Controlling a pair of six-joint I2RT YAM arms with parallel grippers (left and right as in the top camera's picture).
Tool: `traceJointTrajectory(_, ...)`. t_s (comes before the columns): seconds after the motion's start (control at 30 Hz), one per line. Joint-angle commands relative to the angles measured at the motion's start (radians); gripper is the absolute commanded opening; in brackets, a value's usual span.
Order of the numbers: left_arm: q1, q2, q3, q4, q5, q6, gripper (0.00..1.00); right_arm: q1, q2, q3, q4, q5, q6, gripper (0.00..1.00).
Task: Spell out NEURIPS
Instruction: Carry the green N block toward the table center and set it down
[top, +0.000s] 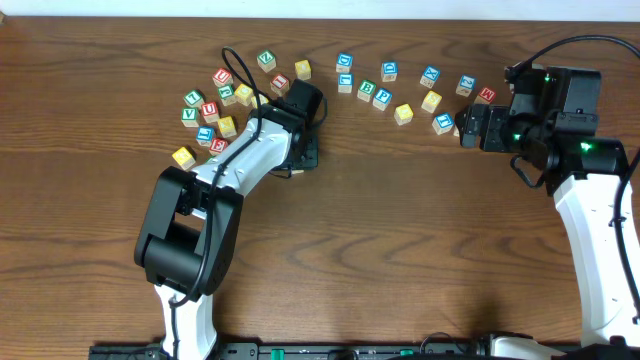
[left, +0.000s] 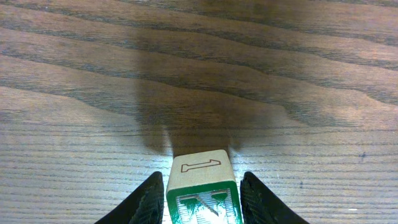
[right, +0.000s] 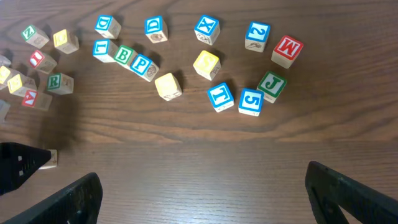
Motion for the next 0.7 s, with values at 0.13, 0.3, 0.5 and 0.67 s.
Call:
traceJointTrajectory(0.13, 0.0, 0.009, 0.0, 0.001, 0.002, 0.009, 0.4, 0.005, -0.005, 0.021, -0.001, -0.006, -0.008, 0.99)
traceJointTrajectory(0.3, 0.001, 0.006, 0.01, -0.003, 0.002, 0.017, 0.4, 0.005, -0.005, 0.021, -0.002, -0.006, -0.008, 0.99)
traceJointTrajectory(0.5, 0.002, -0.035, 0.044, -0.003, 0.002, 0.088, 0.4, 0.005, -0.005, 0.021, 0.0, -0.006, -0.008, 0.99)
traceJointTrajectory(0.67, 0.024, -0.129, 0.062, 0.005, 0.001, 0.091, 0.45, 0.005, -0.005, 0.021, 0.005, -0.006, -0.008, 0.99)
